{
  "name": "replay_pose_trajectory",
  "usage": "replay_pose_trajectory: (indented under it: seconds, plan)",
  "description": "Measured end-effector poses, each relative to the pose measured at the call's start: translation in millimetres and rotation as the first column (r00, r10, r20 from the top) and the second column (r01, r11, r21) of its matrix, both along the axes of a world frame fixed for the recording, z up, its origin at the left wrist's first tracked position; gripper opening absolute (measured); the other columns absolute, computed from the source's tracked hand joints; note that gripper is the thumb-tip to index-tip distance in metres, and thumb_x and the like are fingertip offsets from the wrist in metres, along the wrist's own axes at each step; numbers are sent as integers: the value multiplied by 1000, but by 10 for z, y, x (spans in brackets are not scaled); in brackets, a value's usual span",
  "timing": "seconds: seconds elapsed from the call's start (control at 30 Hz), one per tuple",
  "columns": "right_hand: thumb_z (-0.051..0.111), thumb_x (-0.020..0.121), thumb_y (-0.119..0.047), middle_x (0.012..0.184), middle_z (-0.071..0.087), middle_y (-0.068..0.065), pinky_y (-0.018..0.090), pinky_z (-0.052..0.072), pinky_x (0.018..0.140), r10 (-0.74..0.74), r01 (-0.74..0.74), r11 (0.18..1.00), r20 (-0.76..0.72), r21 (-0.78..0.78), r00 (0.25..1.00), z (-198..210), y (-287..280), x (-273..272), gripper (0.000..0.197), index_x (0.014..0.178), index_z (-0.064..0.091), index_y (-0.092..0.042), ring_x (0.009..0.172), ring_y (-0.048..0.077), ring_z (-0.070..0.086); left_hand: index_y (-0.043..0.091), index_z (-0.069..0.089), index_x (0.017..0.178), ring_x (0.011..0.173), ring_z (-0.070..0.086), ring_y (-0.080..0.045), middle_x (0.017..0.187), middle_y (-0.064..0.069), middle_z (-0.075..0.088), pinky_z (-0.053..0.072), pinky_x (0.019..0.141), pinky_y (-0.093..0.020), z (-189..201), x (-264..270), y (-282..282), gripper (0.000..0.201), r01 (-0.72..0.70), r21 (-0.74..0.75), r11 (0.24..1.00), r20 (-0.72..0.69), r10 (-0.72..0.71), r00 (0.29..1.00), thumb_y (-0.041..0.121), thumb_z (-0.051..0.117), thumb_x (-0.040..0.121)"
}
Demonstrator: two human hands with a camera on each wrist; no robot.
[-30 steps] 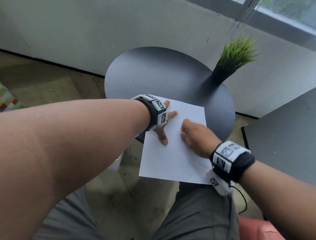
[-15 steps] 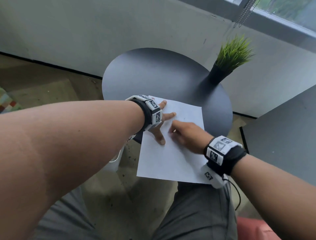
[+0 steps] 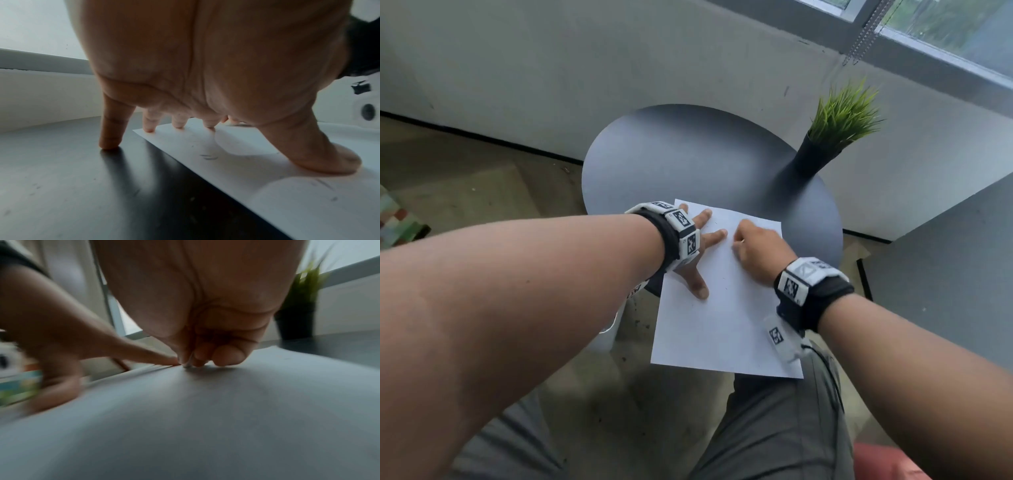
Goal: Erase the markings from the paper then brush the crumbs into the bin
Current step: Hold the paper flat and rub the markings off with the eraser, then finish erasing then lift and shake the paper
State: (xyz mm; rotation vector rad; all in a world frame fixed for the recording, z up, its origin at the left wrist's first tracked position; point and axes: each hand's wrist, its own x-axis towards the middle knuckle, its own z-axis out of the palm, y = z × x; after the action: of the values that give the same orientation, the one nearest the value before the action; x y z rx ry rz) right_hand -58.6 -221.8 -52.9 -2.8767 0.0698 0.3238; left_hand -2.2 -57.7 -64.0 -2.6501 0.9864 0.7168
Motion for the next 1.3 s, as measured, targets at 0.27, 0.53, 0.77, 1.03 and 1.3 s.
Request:
replay_pose_trajectory:
  seconds: [0.27,0.53,0.77,1.03,1.3]
  plan:
    - [56,91,-21,90,61,-4,26,38,70,91,-87,992,-37,95,995,98,-276,-141,7,97,59,-19,83,19,54,36,-10,158,152,-10,-38,166,-3,-19,17,118,-64,63,-60,89,147,-56,-66,996,-12,55,998,94,63,44]
    - [56,91,-35,123,49,5,39,41,101,-275,270,961,83,62,958,134,-741,-283,28,119,57,-33,115,29,51,35,11,159,153,-16,-29,166,-7,-18,6,123,-52,75,-302,616,105,-153,-286,946,47,174,984,82,56,77]
    - [54,87,-46,138,37,-6,43,34,108,-89,87,996,-108,-18,990,42,-88,-889,43,130,50,-38,126,26,34,29,53,118,115,50,-29,128,-7,43,49,99,-45,21,-673,1131,49,-666,-566,486,-236,679,695,59,67,82]
    - [53,87,-49,147,37,-10,41,31,110,-67,71,996,-82,44,994,56,244,-1155,41,126,54,-37,136,22,32,11,53,102,43,42,-16,72,-11,53,41,43,-22,205,-895,1083,29,-958,-245,-148,-886,434,160,37,65,96]
    - [53,91,-40,140,45,4,31,24,111,-45,46,999,-40,7,998,158,344,-1219,46,132,54,-19,134,22,37,22,58,101,84,70,-25,99,-11,73,51,67,-29,-30,-1124,1221,26,-963,-207,-172,-902,415,120,47,62,96]
